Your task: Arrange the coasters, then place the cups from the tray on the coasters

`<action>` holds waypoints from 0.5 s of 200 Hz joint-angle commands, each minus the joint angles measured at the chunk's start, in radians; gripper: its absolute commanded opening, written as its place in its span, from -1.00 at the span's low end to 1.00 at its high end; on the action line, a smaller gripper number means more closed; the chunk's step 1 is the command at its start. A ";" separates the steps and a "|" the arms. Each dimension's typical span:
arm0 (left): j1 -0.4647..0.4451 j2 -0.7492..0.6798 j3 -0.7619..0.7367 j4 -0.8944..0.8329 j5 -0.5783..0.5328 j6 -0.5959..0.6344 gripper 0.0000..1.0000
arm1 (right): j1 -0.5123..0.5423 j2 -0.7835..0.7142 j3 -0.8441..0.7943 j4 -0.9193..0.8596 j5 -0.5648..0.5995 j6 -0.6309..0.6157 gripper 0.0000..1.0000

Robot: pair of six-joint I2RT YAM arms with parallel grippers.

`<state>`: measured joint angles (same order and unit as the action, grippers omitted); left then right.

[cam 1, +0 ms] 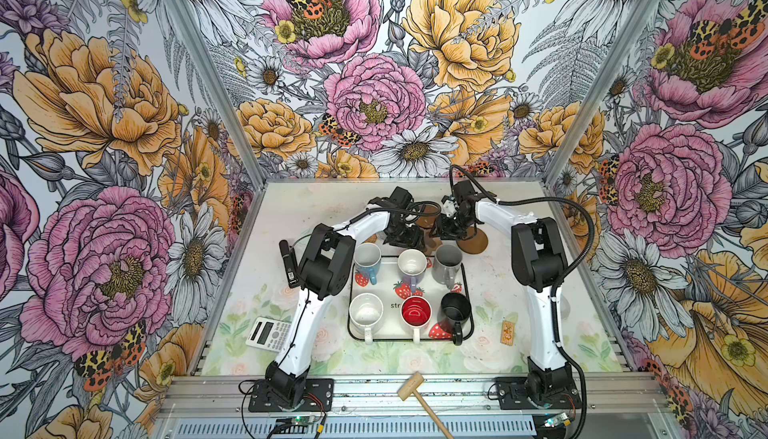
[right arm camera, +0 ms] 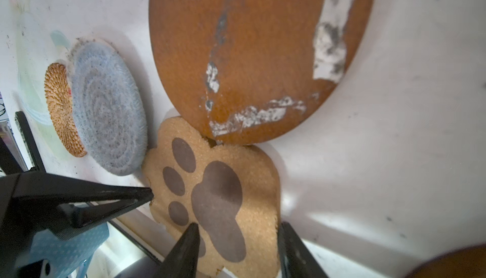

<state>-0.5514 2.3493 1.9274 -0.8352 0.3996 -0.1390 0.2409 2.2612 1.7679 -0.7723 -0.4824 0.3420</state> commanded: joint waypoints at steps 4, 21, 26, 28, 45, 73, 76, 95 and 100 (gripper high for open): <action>-0.028 0.058 0.042 0.011 0.072 -0.027 0.33 | -0.018 0.011 -0.019 0.017 -0.021 -0.007 0.02; -0.041 0.081 0.081 0.010 0.084 -0.037 0.33 | -0.027 -0.001 -0.033 0.018 -0.015 -0.010 0.02; -0.046 0.091 0.095 0.011 0.089 -0.041 0.32 | -0.030 -0.004 -0.037 0.018 -0.015 -0.011 0.02; -0.047 0.094 0.101 0.011 0.091 -0.043 0.32 | -0.033 -0.005 -0.039 0.018 -0.015 -0.011 0.02; -0.061 0.128 0.155 0.011 0.115 -0.056 0.31 | -0.049 -0.020 -0.054 0.019 -0.013 -0.012 0.02; -0.078 0.196 0.248 0.011 0.141 -0.085 0.30 | -0.076 -0.032 -0.072 0.024 -0.006 -0.014 0.02; -0.079 0.204 0.257 0.012 0.144 -0.090 0.30 | -0.078 -0.032 -0.073 0.024 -0.005 -0.014 0.02; -0.084 0.253 0.320 0.012 0.158 -0.119 0.30 | -0.095 -0.032 -0.072 0.025 -0.002 -0.015 0.02; -0.085 0.264 0.337 0.012 0.160 -0.126 0.30 | -0.098 -0.032 -0.070 0.025 -0.002 -0.015 0.02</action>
<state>-0.6003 2.5256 2.2063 -0.8684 0.4938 -0.2211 0.1360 2.2421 1.7206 -0.7341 -0.4637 0.3386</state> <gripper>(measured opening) 0.650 0.508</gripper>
